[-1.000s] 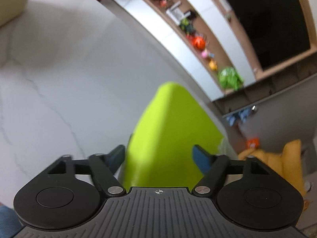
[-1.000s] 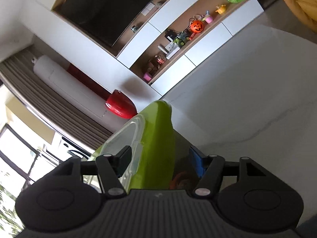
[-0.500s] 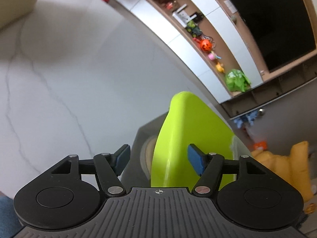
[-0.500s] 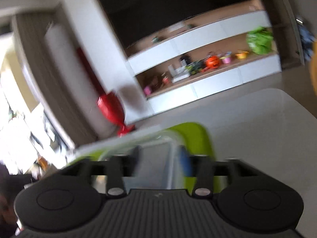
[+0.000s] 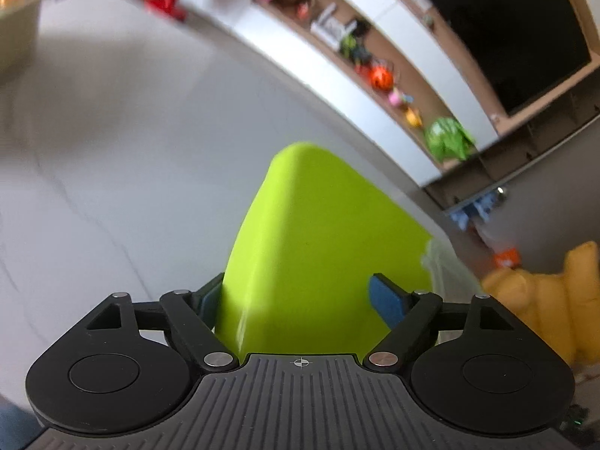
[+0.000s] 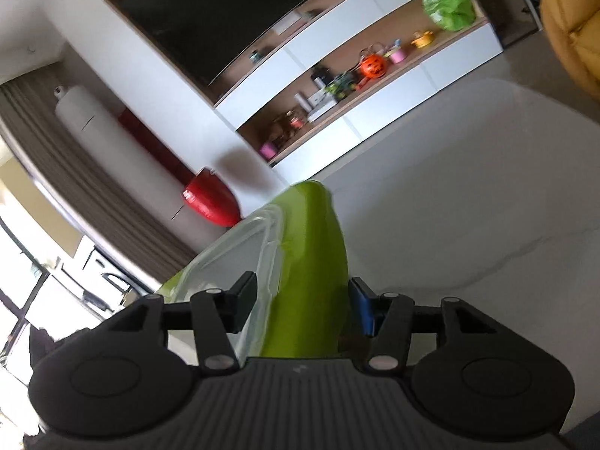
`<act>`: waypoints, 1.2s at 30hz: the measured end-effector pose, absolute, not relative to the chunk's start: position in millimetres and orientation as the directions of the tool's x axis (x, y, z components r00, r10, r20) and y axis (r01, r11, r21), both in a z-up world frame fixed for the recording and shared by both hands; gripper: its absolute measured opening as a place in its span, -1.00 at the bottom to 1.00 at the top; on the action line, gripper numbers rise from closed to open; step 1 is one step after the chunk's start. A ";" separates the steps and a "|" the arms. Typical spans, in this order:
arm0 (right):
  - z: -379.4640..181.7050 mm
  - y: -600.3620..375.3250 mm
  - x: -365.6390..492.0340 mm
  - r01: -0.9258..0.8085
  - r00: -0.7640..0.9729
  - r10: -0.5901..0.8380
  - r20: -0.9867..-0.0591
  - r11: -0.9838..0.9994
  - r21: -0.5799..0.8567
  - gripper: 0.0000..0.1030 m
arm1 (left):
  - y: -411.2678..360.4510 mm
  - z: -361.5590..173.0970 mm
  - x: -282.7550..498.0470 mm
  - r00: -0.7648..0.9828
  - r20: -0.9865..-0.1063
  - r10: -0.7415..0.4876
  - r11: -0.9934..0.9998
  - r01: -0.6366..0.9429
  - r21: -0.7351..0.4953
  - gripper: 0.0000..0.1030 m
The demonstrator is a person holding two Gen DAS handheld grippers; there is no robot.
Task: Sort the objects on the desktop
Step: 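Carry the lime-green lid over the box with both tools, then lower the lid onto the box and open both tools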
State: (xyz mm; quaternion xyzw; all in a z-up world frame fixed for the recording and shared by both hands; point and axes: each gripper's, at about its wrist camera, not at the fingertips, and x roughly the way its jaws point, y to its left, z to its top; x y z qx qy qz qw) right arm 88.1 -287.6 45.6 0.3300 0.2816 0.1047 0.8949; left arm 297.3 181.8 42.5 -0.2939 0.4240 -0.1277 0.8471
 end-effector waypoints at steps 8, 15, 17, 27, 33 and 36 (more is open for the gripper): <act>60.1 -258.7 73.5 -0.049 0.836 0.314 -0.451 0.860 0.508 -0.07 | 198.2 19.6 293.8 0.579 -0.632 -0.516 0.745 -0.062 -0.665 0.66; 63.5 -257.3 65.0 -0.037 0.822 0.306 -0.480 0.870 0.491 -0.08 | 192.2 16.5 298.7 0.570 -0.631 -0.527 0.746 -0.045 -0.664 0.68; 62.0 -259.5 66.4 -0.019 0.829 0.298 -0.474 0.861 0.509 -0.08 | 186.8 17.2 300.9 0.570 -0.631 -0.526 0.754 -0.031 -0.656 0.71; 57.9 -263.9 58.5 0.004 0.814 0.312 -0.489 0.840 0.543 0.01 | 194.2 15.0 280.3 0.605 -0.615 -0.506 0.734 -0.072 -0.675 0.73; 69.2 -259.1 27.2 0.060 0.884 0.172 -0.434 0.880 0.470 0.05 | 214.4 45.0 210.1 0.768 -0.566 -0.299 0.775 -0.150 -0.613 0.80; 81.2 -253.7 6.8 -0.004 0.914 0.192 -0.358 0.886 0.464 0.04 | 198.6 65.8 163.7 0.807 -0.540 -0.239 0.844 -0.102 -0.527 0.80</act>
